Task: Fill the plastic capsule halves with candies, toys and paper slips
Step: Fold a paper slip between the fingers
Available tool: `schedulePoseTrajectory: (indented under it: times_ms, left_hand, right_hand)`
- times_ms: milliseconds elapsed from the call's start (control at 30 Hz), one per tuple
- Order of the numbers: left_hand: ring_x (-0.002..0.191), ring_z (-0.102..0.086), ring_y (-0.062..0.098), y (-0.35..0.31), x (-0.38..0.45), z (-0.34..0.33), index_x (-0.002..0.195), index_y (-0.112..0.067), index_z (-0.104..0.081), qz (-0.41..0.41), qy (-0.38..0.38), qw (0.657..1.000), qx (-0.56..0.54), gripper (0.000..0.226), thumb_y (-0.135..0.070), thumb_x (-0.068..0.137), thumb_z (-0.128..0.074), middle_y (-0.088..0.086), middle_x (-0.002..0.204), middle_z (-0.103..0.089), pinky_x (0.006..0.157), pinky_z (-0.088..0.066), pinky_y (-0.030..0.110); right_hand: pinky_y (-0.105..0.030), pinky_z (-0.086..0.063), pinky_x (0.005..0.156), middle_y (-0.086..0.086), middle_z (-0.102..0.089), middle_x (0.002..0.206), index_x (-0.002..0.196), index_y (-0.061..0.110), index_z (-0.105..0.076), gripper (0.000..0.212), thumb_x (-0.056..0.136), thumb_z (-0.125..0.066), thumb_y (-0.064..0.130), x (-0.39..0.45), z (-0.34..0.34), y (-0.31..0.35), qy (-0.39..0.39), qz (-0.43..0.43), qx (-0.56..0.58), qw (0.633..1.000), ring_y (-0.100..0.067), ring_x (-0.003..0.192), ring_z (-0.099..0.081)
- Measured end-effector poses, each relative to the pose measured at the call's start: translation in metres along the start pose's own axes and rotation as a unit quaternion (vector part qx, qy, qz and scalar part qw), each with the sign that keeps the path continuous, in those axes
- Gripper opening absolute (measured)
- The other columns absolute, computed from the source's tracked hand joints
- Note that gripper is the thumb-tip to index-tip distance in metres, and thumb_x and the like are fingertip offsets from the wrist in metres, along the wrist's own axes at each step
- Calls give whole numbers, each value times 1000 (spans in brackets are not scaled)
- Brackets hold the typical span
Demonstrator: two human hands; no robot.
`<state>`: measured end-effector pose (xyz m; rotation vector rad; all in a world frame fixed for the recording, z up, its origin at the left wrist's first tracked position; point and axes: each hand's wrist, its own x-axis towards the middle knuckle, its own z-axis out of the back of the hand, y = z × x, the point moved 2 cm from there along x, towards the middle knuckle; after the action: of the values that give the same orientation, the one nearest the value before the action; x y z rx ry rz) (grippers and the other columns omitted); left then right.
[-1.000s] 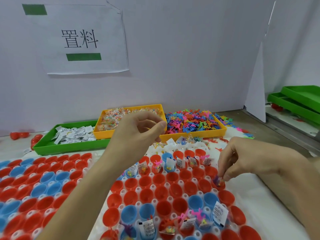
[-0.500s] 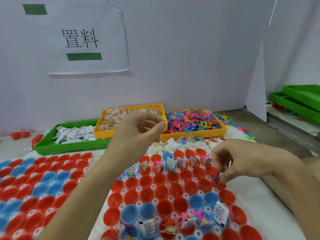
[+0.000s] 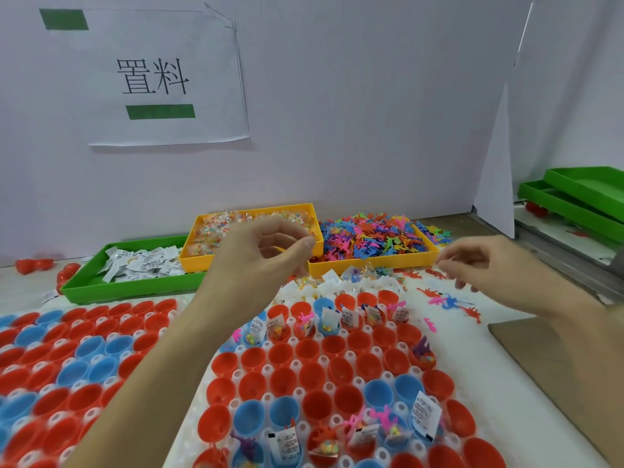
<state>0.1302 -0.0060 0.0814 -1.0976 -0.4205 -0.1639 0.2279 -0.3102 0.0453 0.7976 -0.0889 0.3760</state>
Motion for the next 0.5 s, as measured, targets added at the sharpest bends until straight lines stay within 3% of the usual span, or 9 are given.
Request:
schedulePoseTrajectory:
  times_ms: [100,200,300,367,500]
  left_hand:
    - [65,-71,12,-1,0,1,85,-25,-71,1,-7,1000,-4,7,-27,90,-68,-2,75,-74,58,-55,19]
    - [64,-70,11,-2,0,1,85,-25,-71,0,-8,1000,-4,7,-26,91,-67,-3,75,-74,57,-52,16]
    - [64,-70,11,-3,0,1,85,-24,-71,1,-10,1000,-2,7,-26,90,-67,-3,74,-74,57,-51,15]
    - [63,-70,11,-4,0,1,85,-23,-71,2,-11,1000,-3,7,-25,91,-67,-3,74,-74,56,-51,14]
    - [64,-70,11,-5,-1,1,86,-22,-71,3,-12,1000,0,7,-26,90,-66,-4,74,-74,56,-51,14]
  right_hand:
    - [-23,-45,60,5,-73,82,93,23,-72,11,96,-64,17,9,-2,-28,-120,-76,-45,989,-8,70,-67]
    - [-24,-46,66,-2,-69,91,101,16,-74,13,95,-64,11,16,-14,-47,-128,-129,-89,979,-13,82,-62]
    - [-34,-51,80,-9,-67,105,113,10,-73,19,95,-65,11,19,-26,-60,-119,-173,-141,968,-23,98,-58]
    - [-32,-49,78,-12,-66,113,118,11,-71,24,95,-65,15,19,-31,-66,-101,-195,-169,961,-22,92,-57]
    - [-36,-52,88,-9,-72,109,108,9,-77,18,91,-71,12,20,-33,-72,-80,-197,-202,956,-22,101,-59]
